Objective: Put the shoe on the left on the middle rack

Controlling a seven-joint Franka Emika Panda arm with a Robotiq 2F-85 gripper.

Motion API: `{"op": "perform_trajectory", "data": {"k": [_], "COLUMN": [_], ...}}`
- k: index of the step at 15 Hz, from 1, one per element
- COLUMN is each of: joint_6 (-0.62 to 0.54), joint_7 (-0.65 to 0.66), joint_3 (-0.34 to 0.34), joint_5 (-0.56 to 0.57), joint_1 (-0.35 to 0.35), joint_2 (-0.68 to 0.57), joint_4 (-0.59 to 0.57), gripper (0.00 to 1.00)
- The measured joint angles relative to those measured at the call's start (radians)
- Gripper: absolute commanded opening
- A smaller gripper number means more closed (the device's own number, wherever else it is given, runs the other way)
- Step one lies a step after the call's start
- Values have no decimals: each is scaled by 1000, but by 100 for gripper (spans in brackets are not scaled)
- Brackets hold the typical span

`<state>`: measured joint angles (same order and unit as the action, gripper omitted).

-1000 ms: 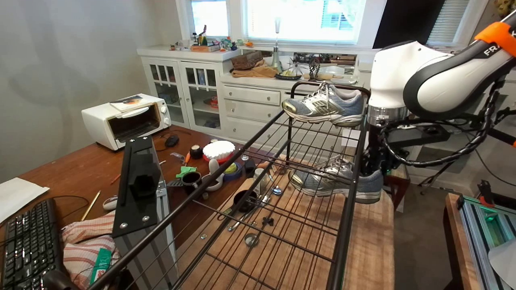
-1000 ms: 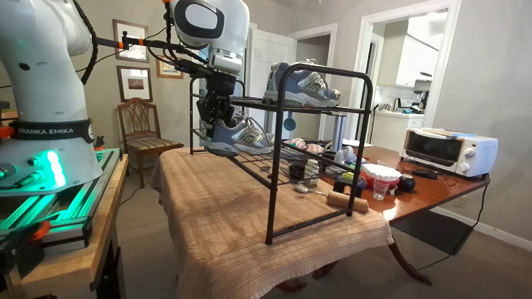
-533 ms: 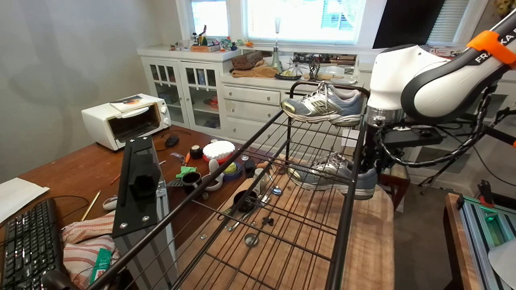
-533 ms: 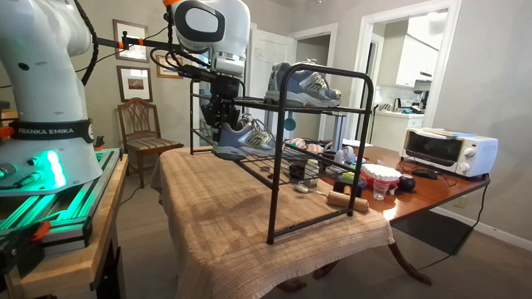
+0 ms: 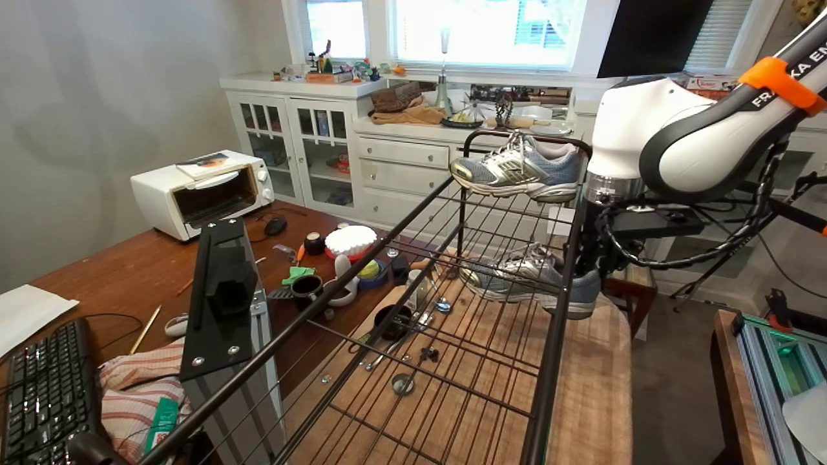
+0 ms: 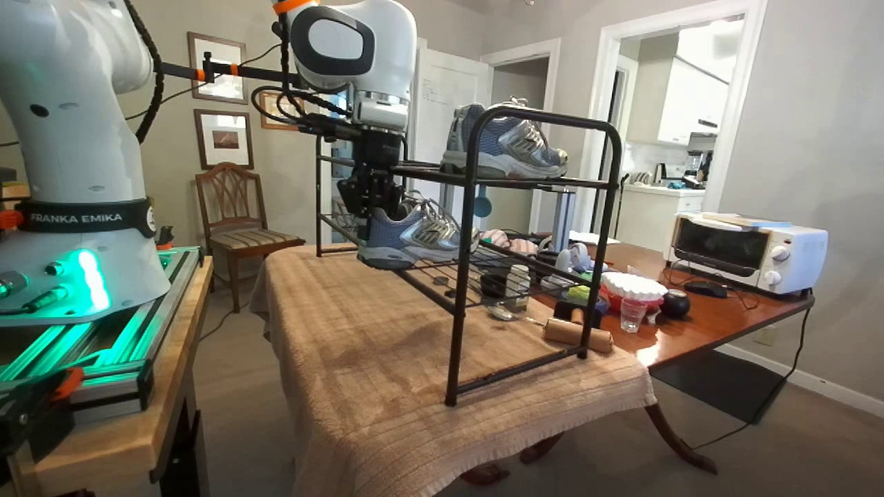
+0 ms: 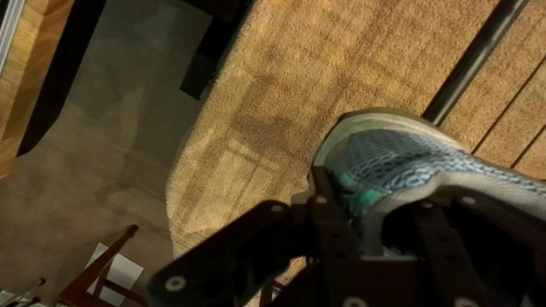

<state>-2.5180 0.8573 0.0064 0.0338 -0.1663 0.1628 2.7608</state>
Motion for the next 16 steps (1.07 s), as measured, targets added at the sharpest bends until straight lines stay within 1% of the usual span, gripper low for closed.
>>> {"op": "perform_trajectory", "data": {"k": [3, 5, 6, 7, 8, 9, 12, 13, 14, 15, 16], "joint_6": [-1, -1, -1, -2, -3, -7, -13, -15, -19, -24, -31], "joint_7": [0, 0, 0, 0, 0, 0, 0, 0, 0, 0, 0], "joint_3": [0, 0, 0, 0, 0, -1, -3, -4, -5, -6, -7], "joint_5": [0, 0, 0, 0, 0, 0, 0, 0, 0, 1, 3], "joint_1": [0, 0, 0, 0, 0, 0, 0, 0, 0, 0, 0], "joint_2": [0, 0, 0, -1, -1, -1, -5, -7, -8, -10, -11], "joint_4": [0, 0, 0, 0, 0, 0, 0, 0, 0, 0, 1], "gripper": [3, 6, 21, 40, 45, 54, 76, 73, 52, 46, 45]}}
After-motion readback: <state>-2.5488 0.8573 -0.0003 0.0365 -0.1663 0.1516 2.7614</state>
